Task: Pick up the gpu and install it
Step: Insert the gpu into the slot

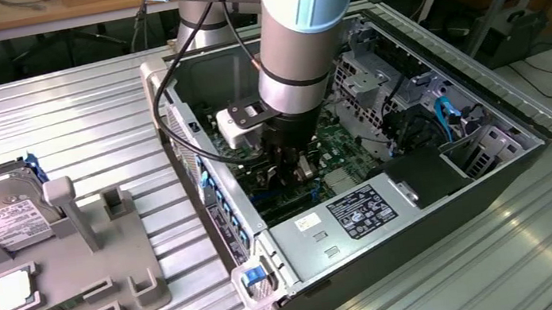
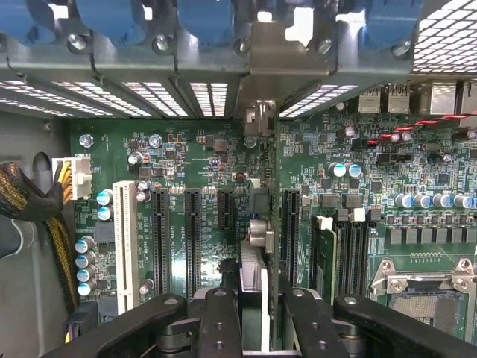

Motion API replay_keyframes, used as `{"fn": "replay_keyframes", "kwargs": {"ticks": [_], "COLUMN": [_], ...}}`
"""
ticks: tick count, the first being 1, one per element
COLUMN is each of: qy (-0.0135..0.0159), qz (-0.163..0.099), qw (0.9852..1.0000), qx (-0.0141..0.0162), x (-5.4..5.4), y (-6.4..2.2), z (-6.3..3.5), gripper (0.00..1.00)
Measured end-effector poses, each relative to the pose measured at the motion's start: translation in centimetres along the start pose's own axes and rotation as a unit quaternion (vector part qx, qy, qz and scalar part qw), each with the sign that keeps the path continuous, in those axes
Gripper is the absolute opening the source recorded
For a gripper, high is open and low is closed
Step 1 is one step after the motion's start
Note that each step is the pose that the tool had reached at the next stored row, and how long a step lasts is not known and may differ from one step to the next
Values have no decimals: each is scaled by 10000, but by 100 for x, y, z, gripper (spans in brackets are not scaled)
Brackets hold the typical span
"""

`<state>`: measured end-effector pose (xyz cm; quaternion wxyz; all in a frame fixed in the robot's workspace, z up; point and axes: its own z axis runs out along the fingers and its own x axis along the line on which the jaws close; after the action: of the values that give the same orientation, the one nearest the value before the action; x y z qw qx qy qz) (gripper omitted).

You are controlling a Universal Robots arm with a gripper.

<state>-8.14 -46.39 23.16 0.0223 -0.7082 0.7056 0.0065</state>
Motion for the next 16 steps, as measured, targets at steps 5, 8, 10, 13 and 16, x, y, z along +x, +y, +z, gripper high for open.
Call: {"fn": "replay_keyframes", "kwargs": {"ticks": [5, 8, 10, 13, 16], "qy": [6, 16, 20, 21, 23], "qz": [-1, 0, -1, -1, 0], "qw": [10000, 10000, 10000, 10000, 10000], "qx": [0, 0, 0, 0, -1], "x": [-10, -20, -25, -29, -32], "y": [-1, 0, -1, 0, 9], "z": [1, 0, 1, 3, 19], "gripper": [28, 28, 28, 28, 28]}}
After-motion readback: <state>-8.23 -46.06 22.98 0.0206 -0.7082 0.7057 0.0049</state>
